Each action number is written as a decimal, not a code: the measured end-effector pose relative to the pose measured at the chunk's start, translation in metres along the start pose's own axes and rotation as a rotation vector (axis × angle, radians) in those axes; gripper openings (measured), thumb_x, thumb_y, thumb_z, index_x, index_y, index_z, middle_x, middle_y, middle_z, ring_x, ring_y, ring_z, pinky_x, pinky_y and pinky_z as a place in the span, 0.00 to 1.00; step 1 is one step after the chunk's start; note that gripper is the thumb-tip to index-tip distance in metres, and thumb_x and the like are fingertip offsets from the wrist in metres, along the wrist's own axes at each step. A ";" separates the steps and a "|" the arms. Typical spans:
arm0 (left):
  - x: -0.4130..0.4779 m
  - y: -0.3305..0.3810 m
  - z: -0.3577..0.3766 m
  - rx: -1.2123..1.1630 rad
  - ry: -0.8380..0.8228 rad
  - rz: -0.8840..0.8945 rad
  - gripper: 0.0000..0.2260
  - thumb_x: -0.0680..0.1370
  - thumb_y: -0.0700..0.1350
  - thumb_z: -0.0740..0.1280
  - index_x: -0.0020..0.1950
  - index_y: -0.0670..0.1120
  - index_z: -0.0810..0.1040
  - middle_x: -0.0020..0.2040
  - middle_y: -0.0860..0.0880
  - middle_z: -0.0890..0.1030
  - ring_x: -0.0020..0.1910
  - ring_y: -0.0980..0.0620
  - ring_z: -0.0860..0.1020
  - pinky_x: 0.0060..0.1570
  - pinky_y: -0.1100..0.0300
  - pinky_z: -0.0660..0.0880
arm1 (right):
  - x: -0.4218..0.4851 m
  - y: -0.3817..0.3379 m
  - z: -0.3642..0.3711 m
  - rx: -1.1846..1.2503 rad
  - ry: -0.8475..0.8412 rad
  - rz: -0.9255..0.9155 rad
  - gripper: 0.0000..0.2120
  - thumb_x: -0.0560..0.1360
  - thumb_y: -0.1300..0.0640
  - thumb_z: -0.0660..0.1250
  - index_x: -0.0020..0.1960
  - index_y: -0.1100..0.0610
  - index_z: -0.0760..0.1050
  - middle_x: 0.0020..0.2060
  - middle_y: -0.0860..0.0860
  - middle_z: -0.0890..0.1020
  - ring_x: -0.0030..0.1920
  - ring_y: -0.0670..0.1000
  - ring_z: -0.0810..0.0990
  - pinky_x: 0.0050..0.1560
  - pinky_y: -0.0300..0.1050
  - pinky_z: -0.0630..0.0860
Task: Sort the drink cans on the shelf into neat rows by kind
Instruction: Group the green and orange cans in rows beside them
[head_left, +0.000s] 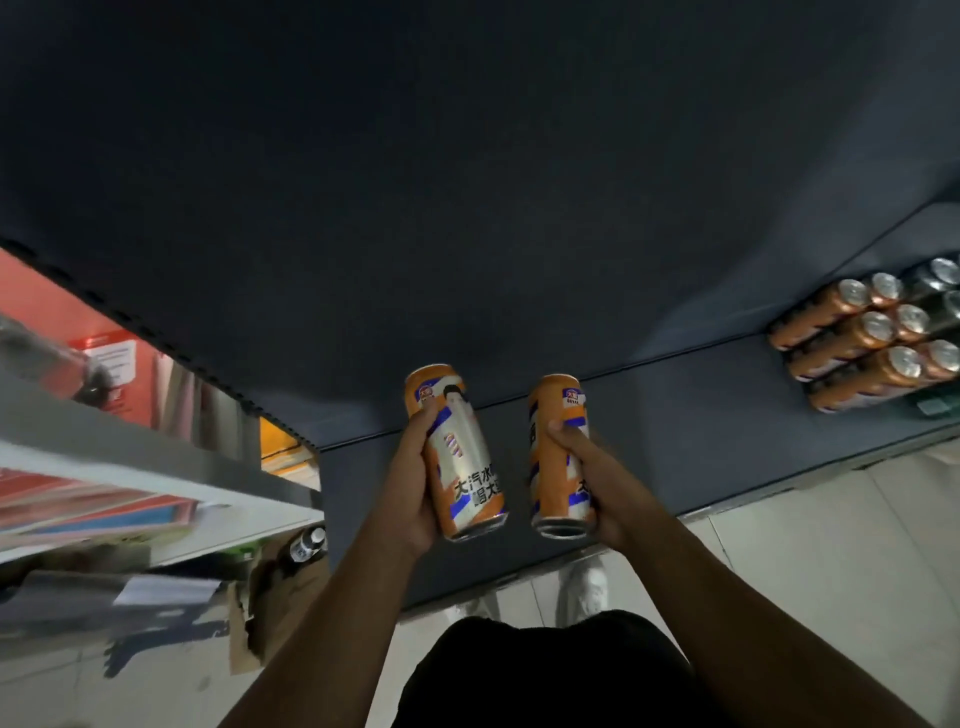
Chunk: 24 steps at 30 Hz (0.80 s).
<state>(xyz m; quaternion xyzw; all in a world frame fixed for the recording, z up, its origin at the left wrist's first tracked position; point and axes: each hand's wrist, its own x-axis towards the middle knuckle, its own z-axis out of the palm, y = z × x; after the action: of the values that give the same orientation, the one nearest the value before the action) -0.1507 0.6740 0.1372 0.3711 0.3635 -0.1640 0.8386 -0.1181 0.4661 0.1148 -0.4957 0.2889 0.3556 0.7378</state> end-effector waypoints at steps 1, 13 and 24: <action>0.000 -0.001 0.009 0.005 -0.025 -0.008 0.25 0.74 0.61 0.68 0.62 0.45 0.80 0.45 0.44 0.86 0.44 0.46 0.84 0.50 0.46 0.80 | -0.005 -0.005 -0.005 -0.024 0.029 -0.057 0.35 0.67 0.46 0.79 0.70 0.52 0.70 0.49 0.60 0.84 0.41 0.59 0.85 0.45 0.57 0.82; -0.020 -0.075 0.182 0.487 -0.266 0.063 0.29 0.67 0.47 0.75 0.67 0.45 0.75 0.52 0.39 0.85 0.48 0.40 0.84 0.45 0.46 0.84 | -0.088 -0.073 -0.149 -0.077 0.342 -0.550 0.22 0.76 0.52 0.74 0.67 0.49 0.73 0.55 0.53 0.85 0.51 0.54 0.86 0.48 0.52 0.85; -0.036 -0.217 0.364 0.711 -0.459 0.125 0.17 0.75 0.45 0.70 0.64 0.48 0.78 0.50 0.43 0.85 0.44 0.46 0.85 0.40 0.52 0.83 | -0.199 -0.104 -0.329 0.188 0.562 -0.703 0.27 0.72 0.55 0.78 0.66 0.49 0.69 0.54 0.51 0.83 0.51 0.52 0.86 0.48 0.52 0.84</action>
<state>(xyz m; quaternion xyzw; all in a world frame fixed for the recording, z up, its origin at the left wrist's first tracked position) -0.1162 0.2593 0.2222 0.6123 0.0649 -0.3065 0.7259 -0.1739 0.0833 0.2122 -0.5718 0.3233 -0.0921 0.7484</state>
